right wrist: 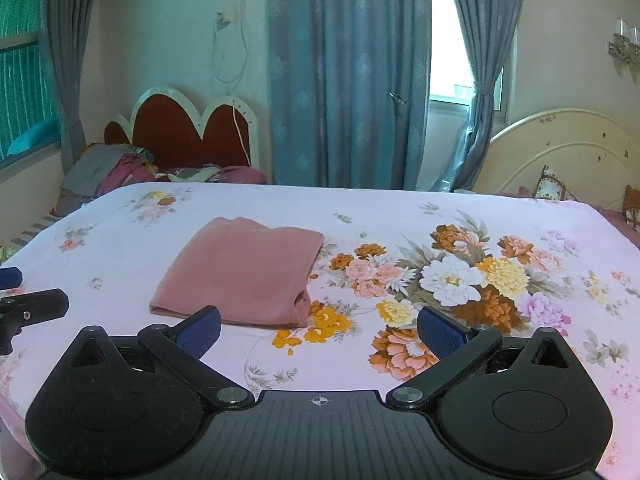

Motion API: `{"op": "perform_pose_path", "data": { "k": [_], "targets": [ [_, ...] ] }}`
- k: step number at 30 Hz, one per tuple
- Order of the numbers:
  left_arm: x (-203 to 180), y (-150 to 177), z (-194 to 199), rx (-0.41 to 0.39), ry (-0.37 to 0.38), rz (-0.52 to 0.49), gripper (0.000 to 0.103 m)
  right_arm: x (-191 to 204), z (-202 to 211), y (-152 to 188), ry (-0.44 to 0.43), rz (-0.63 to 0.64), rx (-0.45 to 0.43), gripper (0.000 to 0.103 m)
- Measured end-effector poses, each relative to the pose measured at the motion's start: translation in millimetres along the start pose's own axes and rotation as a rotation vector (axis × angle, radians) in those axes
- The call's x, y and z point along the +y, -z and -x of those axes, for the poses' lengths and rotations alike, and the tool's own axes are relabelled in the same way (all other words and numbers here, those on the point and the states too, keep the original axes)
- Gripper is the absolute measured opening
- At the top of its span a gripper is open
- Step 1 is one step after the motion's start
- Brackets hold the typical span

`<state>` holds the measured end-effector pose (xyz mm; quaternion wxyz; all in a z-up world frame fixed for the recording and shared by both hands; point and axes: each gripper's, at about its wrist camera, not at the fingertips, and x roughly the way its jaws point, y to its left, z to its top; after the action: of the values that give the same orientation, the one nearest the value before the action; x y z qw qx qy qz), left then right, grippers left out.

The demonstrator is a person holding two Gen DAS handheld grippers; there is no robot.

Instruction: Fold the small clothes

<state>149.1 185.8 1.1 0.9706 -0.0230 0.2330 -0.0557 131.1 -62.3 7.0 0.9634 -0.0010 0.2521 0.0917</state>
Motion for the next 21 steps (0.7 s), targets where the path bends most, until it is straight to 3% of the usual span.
{"op": "perform_pose_path", "data": {
  "k": [21],
  "targets": [
    [0.3,-1.1,-0.2,0.000,0.002,-0.007,0.103,-8.9,2.9,-1.0,-0.006,0.003,0.003,0.103]
  ]
}}
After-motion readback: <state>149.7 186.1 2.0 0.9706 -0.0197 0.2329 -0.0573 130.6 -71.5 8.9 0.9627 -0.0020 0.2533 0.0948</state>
